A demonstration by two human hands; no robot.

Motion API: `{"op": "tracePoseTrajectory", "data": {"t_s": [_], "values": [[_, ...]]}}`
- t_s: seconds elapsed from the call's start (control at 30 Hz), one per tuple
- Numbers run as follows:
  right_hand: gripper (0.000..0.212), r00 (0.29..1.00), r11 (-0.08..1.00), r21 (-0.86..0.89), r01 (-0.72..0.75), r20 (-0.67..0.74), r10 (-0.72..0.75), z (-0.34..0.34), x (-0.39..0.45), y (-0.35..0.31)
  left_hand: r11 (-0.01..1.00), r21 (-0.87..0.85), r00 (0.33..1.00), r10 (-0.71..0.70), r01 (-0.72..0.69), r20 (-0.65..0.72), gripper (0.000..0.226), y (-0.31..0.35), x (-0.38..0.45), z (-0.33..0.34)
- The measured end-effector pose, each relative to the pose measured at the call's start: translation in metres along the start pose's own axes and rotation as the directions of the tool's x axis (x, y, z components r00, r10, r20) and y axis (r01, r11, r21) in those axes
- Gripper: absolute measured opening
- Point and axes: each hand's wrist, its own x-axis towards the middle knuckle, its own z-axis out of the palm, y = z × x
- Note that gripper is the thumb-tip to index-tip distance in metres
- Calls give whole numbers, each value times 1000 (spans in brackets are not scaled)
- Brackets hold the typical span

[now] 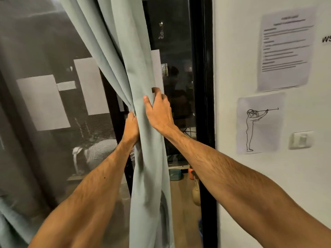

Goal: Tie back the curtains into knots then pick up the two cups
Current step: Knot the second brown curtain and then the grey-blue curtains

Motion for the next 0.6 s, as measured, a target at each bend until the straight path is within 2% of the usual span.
{"op": "tracePoseTrajectory", "data": {"t_s": [0.13,0.3,0.4,0.6], "values": [[42,998,999,9,-52,-24,52,-35,5,22,999,2,999,49,-49,8,37,7,8,57],[39,990,990,29,-135,-39,136,-72,23,49,989,80,992,121,-122,22,21,24,23,114],[38,982,985,65,-158,-92,164,-78,34,61,979,128,987,153,-159,55,36,33,31,132],[37,976,982,112,-151,-143,167,-98,41,75,955,228,974,152,-188,167,36,42,30,152]]}}
